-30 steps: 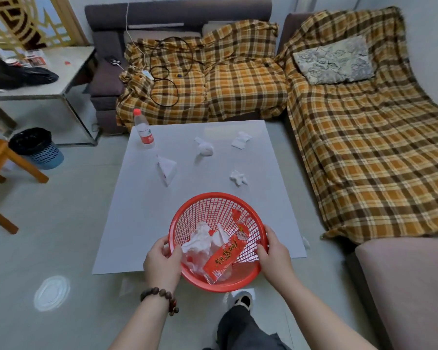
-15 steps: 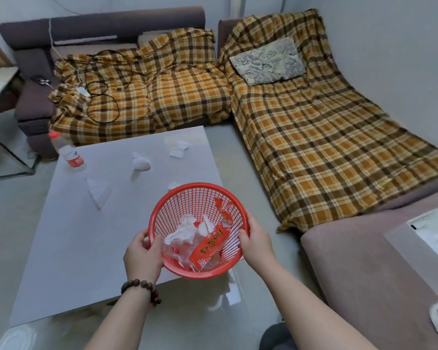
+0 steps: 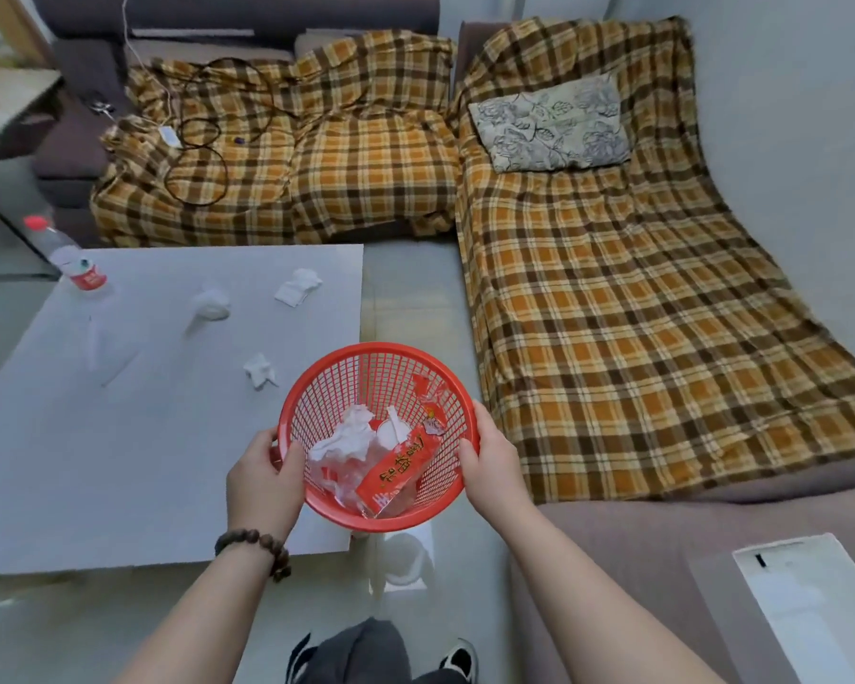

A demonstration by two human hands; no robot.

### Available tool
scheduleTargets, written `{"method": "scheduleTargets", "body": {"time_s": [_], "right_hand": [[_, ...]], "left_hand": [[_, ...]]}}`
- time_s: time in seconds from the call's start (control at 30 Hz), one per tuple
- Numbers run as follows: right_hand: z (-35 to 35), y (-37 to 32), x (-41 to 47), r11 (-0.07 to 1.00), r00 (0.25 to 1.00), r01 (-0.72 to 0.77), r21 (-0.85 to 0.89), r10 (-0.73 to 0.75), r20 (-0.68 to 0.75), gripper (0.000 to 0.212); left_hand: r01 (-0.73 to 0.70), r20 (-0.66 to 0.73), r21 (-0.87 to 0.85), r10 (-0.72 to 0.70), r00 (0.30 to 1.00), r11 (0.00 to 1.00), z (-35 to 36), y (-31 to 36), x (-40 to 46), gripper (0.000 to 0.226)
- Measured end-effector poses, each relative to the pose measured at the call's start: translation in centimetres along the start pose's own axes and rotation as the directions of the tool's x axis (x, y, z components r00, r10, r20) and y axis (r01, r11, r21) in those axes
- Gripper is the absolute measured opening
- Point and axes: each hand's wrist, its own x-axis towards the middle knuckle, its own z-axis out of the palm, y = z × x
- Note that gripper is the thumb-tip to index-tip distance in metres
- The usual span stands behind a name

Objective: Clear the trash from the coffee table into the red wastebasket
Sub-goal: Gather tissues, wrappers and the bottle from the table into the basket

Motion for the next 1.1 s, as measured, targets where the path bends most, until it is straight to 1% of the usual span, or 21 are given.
{"method": "scheduleTargets", "body": {"time_s": [0.2, 0.37, 0.5, 0.63, 0.73, 0.8, 0.87, 0.9, 1.0, 1.1], "right_hand": [[-0.1, -0.5, 4.9, 0.999, 0.996, 0.041, 0.013, -0.042, 0.082, 0.045], [1.1, -1.7, 10.3, 0.992, 0.981, 0.127, -0.004, -0.125, 0.148, 0.042], [3.6, -3.1, 15.8, 0.985, 0.961, 0.174, -0.008, -0.168, 0.222, 0.045], [7.4, -5.2, 23.2, 0.963, 0.921, 0.260, -0.074, -0.224, 0.319, 0.047], [10.6, -8.1, 29.7, 0.934, 0.862, 0.343, -0.101, -0.270, 0.430, 0.046], [12.9, -10.4, 33.7, 0.911, 0.818, 0.393, -0.122, -0.285, 0.500, 0.045], [15.5, -12.5, 37.1, 0.873, 0.775, 0.466, -0.142, -0.326, 0.542, 0.046], [16.8, -13.4, 38.4, 0.857, 0.753, 0.496, -0.142, -0.343, 0.562, 0.046], [20.3, -15.0, 40.5, 0.844, 0.685, 0.524, -0.111, -0.340, 0.644, 0.043], [23.6, -15.8, 41.3, 0.823, 0.595, 0.561, -0.085, -0.330, 0.733, 0.037]], "left_hand": [[0.030, -0.098, 0.008, -0.029, 0.995, 1.000, 1.4, 1.7, 2.9, 0.019], [0.104, -0.166, -0.016, -0.105, 0.981, 0.994, 2.3, 1.4, 6.6, 0.023], [0.141, -0.234, -0.015, -0.141, 0.962, 0.990, 2.5, 0.6, 11.3, 0.021], [0.202, -0.327, -0.036, -0.202, 0.923, 0.979, 2.8, -0.6, 16.9, 0.016], [0.274, -0.386, -0.093, -0.288, 0.876, 0.957, 2.7, -1.0, 21.3, 0.006], [0.324, -0.424, -0.134, -0.350, 0.835, 0.937, 2.2, -0.8, 23.9, 0.006], [0.340, -0.477, -0.149, -0.368, 0.798, 0.929, 1.4, -0.8, 26.3, 0.008], [0.348, -0.503, -0.151, -0.375, 0.779, 0.925, 0.9, -0.7, 27.2, 0.008], [0.407, -0.562, -0.165, -0.424, 0.710, 0.899, -0.6, -1.0, 28.9, 0.012], [0.475, -0.602, -0.200, -0.490, 0.631, 0.857, -1.6, -1.9, 28.9, 0.016]]}}
